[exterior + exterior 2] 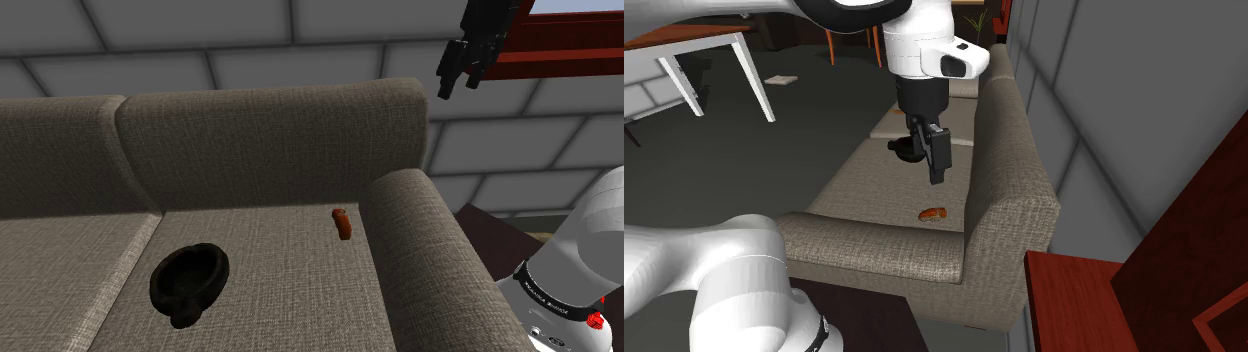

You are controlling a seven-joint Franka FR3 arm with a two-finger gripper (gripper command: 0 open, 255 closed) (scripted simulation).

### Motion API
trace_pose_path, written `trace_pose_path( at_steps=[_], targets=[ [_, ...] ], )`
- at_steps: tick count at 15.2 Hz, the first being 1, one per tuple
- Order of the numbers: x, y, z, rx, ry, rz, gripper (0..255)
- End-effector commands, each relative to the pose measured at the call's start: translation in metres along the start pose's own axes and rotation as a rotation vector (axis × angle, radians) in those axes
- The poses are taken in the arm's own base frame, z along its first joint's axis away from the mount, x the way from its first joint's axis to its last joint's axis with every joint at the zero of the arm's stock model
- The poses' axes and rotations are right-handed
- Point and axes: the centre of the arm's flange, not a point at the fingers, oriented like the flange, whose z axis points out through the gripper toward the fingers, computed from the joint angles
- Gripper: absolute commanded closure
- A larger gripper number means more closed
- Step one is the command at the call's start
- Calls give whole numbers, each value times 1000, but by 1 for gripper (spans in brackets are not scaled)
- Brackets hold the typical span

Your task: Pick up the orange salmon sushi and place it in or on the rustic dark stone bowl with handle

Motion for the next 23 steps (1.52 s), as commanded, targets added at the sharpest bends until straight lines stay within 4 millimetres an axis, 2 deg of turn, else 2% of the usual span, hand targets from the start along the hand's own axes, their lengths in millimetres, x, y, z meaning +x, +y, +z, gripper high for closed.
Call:
trace_pose_path(
  at_steps=[1,23],
  targets=[
    [0,0,0,0,0,0,0],
    [41,-142,244,61,26,100,0]
  ],
)
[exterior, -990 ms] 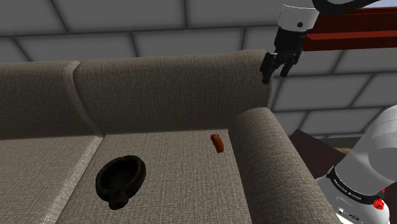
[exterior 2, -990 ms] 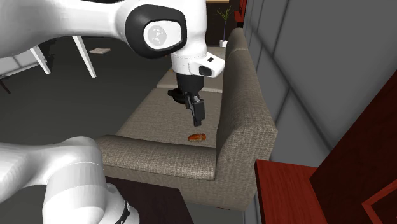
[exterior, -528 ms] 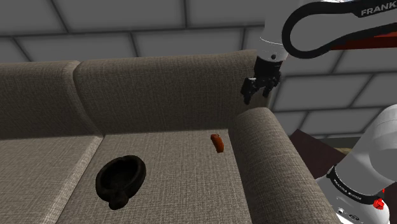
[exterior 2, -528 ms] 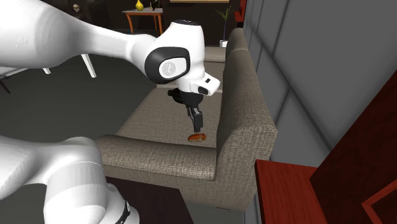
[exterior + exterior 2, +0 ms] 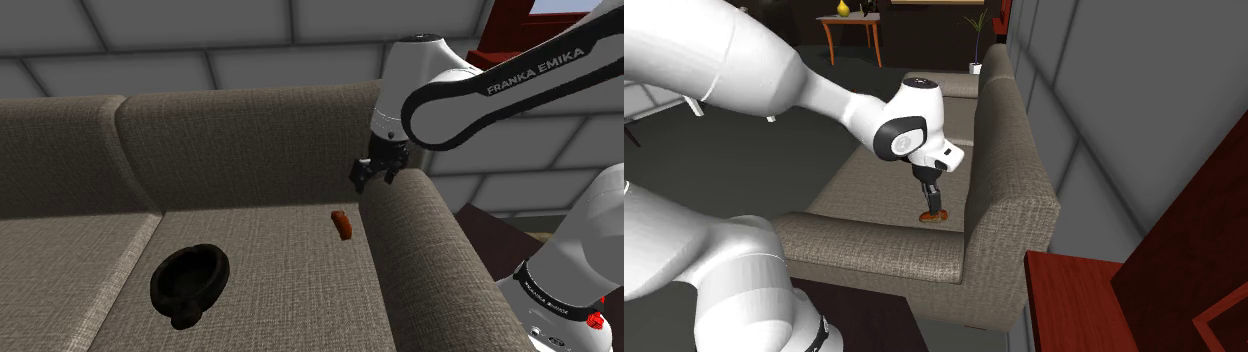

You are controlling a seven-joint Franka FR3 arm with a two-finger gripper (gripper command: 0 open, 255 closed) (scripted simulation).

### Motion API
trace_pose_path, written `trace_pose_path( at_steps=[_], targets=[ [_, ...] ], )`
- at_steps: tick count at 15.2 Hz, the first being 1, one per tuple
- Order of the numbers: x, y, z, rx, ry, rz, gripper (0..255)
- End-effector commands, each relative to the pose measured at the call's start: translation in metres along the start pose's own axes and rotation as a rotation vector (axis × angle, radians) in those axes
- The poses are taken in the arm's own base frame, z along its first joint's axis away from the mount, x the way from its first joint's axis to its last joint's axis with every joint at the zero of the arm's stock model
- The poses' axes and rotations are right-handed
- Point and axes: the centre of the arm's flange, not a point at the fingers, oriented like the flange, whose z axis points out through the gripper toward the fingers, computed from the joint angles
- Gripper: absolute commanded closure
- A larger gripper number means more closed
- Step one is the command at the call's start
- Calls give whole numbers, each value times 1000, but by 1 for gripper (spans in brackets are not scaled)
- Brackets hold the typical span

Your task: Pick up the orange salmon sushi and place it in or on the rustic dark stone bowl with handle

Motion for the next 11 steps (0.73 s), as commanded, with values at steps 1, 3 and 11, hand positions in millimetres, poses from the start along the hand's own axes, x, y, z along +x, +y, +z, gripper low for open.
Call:
trace_pose_path(
  at_steps=[1,3,11],
  targets=[
    [4,-15,24,7,4,10,0],
    [7,-28,47,13,7,19,0],
    [15,-58,114,26,12,41,0]
  ],
)
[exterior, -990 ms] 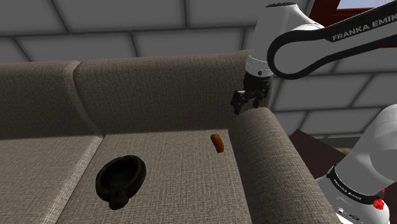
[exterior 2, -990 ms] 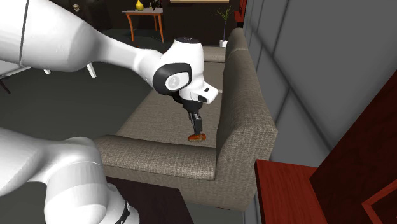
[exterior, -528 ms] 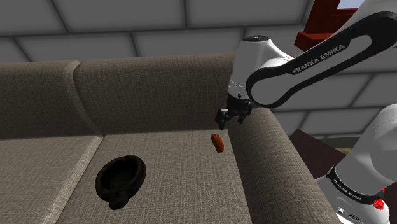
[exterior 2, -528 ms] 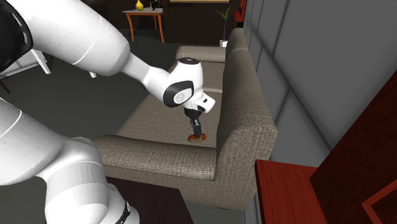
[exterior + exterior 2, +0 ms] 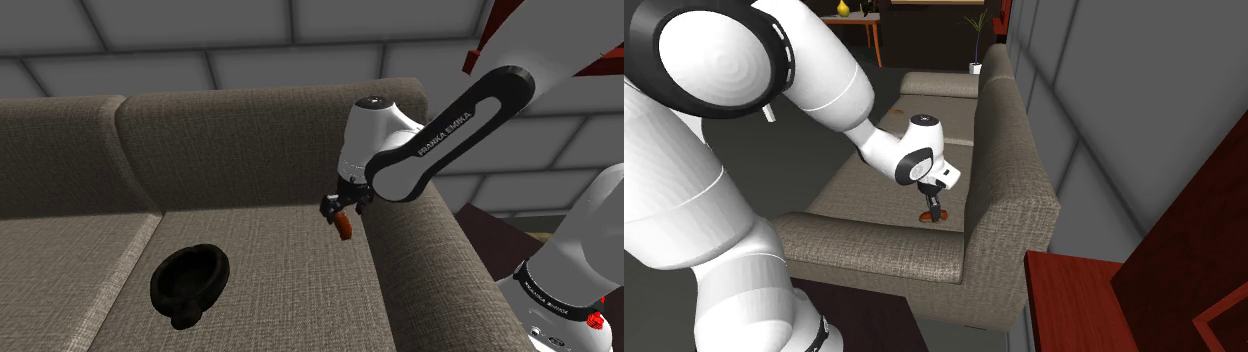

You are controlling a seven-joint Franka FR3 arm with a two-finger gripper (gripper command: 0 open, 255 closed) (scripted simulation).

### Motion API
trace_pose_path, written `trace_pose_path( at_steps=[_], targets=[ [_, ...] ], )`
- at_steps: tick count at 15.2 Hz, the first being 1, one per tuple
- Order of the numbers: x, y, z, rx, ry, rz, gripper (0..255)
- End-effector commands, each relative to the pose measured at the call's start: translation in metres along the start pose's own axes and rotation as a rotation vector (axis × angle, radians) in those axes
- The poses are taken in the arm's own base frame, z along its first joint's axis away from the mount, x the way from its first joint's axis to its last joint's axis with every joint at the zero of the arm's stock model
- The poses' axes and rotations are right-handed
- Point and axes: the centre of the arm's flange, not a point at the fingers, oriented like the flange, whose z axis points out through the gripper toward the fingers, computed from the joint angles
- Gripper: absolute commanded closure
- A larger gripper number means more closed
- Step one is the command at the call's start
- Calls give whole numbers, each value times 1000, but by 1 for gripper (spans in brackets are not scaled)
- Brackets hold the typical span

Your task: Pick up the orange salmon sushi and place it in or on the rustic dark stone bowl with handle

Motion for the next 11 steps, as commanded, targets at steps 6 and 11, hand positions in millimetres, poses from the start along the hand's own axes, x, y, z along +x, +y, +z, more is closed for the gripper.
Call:
trace_pose_path(
  at_steps=[6,11],
  targets=[
    [0,-1,30,1,1,1,0],
    [0,-1,30,1,1,1,0]
  ],
)
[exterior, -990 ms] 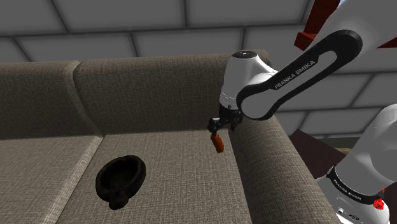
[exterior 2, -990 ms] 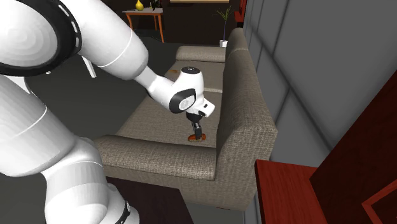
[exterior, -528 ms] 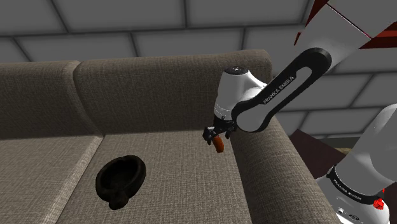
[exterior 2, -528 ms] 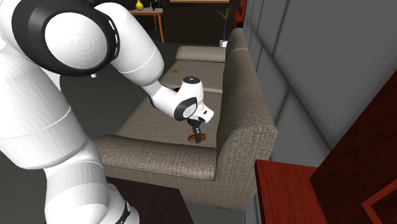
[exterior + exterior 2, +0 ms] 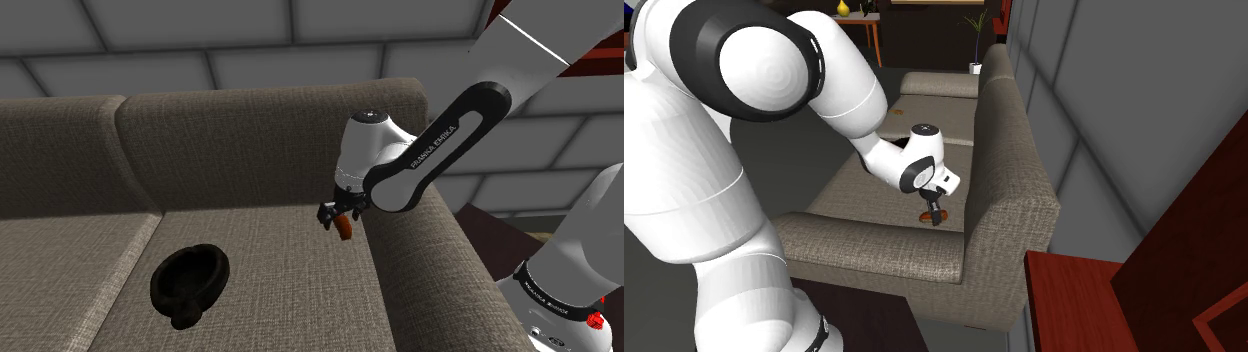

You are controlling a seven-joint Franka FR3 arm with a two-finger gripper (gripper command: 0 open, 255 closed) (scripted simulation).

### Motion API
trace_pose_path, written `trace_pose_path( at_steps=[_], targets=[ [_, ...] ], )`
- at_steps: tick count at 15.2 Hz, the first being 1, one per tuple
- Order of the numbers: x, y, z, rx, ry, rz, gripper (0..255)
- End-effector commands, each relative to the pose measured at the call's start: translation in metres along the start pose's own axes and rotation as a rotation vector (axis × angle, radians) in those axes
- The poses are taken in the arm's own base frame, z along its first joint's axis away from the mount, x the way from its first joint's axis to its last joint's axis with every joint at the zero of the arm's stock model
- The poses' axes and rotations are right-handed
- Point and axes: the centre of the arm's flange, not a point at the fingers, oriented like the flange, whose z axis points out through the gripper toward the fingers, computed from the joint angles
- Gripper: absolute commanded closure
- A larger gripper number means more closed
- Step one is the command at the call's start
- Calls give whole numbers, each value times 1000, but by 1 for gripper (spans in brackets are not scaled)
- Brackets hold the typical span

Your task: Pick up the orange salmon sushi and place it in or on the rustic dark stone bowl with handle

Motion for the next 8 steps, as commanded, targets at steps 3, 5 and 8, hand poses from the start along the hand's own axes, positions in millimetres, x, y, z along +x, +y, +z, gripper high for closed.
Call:
trace_pose_path(
  at_steps=[3,5,8],
  targets=[
    [-2,2,3,-5,-7,3,255],
    [-2,1,3,-5,-7,3,255],
    [-2,1,3,-5,-7,3,255]
  ],
)
